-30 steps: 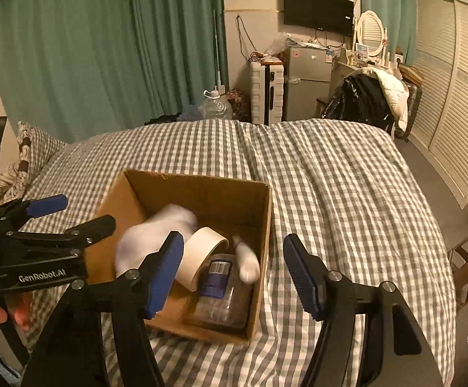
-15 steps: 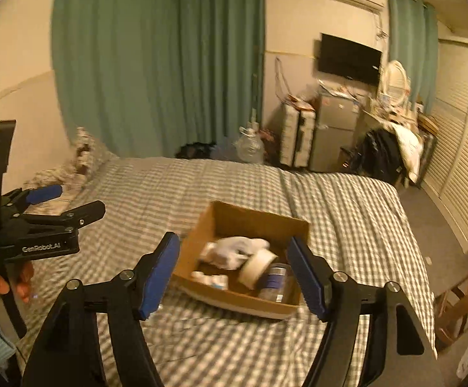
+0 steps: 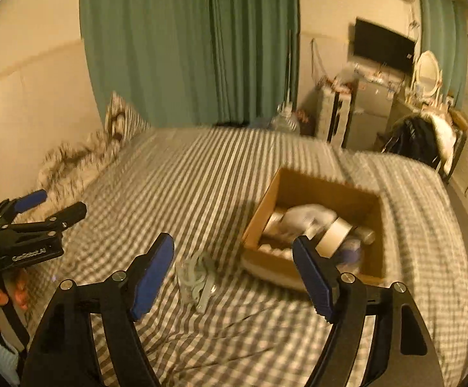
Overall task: Organize objects
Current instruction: 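Grasp the pale green clip with the right gripper while the left grasps the foil blister pack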
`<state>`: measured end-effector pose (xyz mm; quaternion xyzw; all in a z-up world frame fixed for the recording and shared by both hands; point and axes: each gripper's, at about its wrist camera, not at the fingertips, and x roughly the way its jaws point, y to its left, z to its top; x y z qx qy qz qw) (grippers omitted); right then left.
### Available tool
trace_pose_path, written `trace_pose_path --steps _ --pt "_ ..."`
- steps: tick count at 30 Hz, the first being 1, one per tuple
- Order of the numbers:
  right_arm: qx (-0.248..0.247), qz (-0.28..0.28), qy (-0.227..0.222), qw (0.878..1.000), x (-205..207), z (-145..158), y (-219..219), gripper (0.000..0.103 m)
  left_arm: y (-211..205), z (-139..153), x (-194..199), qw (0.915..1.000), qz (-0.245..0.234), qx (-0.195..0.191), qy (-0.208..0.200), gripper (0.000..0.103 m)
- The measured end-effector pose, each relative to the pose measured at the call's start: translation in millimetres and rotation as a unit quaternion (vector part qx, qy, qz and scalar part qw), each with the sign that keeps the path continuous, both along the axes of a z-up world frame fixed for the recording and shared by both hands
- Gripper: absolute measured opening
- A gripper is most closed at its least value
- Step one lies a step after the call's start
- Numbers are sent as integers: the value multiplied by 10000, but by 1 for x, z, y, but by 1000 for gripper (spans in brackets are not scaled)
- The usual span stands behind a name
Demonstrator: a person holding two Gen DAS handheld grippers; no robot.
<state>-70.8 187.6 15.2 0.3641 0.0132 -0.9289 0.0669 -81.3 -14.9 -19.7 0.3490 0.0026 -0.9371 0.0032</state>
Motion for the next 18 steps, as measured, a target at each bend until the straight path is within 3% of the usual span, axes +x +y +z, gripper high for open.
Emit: trace_pose_path --steps 8,14,18 --pt "345 206 -1007 9941 -51 -109 -36 76 -13 -86 -29 9971 298 31 -694 103" --pt "89 137 -1723 9849 -87 -156 -37 76 -11 -125 -48 9917 280 -12 -1257 103" --pt "123 176 -1973 9801 -103 -177 -46 76 -9 -143 -56 9872 280 -81 -1570 103"
